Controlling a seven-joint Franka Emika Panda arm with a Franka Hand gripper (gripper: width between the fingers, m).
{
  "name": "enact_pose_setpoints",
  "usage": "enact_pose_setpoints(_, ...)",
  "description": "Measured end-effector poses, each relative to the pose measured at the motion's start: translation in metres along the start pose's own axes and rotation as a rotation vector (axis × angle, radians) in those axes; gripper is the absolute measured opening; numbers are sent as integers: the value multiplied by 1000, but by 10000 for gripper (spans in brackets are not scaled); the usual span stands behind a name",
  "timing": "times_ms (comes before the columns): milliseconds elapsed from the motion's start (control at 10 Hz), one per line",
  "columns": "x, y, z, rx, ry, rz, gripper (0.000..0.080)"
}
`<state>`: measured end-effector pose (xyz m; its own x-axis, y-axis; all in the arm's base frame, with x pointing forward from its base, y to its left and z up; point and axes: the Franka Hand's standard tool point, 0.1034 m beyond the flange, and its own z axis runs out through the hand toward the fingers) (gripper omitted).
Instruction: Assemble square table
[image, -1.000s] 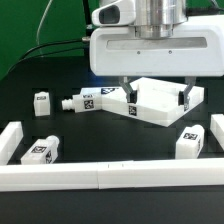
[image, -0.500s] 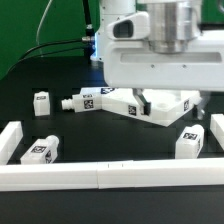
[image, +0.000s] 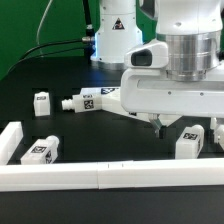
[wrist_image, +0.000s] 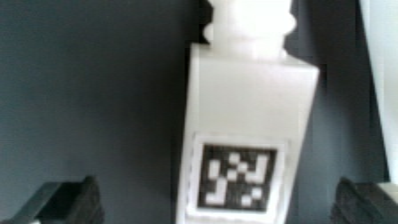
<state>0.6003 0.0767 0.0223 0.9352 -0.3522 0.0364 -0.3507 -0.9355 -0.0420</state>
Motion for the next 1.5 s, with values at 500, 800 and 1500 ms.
enact_pose_setpoints(500, -5, 1, 9, -2, -2, -8, 343)
enact_pose_setpoints(800, -13, 1, -4, 1, 1, -15, 279)
enact_pose_setpoints(1500, -78, -24, -55, 9, -4, -56, 281)
